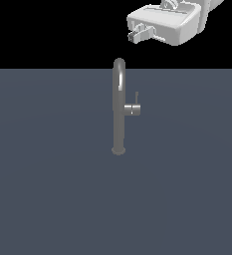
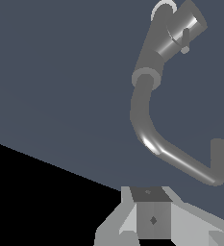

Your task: Turn on the faucet by rotating a designated handle.

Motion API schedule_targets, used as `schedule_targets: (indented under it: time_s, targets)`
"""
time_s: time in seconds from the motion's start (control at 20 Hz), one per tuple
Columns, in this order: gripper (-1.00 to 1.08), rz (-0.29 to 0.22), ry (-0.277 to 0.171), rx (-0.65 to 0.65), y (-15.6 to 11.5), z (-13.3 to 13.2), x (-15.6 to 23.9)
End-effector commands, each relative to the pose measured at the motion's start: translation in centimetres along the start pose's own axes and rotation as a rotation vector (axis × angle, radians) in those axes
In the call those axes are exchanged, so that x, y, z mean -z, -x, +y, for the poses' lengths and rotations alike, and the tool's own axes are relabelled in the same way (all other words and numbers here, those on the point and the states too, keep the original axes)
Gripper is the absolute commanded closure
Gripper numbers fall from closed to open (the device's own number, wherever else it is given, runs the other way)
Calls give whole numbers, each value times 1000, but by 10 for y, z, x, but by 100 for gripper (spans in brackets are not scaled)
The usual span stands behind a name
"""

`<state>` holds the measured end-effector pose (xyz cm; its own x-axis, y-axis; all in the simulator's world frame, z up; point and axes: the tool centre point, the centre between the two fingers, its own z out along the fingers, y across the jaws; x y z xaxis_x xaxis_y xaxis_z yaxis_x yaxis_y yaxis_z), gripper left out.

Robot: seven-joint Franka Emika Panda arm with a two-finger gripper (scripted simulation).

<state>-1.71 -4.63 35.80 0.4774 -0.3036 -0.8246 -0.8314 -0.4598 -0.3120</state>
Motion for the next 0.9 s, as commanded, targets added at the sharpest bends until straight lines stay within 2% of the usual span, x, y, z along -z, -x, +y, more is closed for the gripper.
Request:
schedule_targets:
  time_s: [0.0,0.5,0.85]
  targets:
    - [108,-54,-57,-55,-20,0,0]
    - [108,-268,-283,-279,-98,9,-17]
    - [108,-370,-391,-387,-132,18,-32]
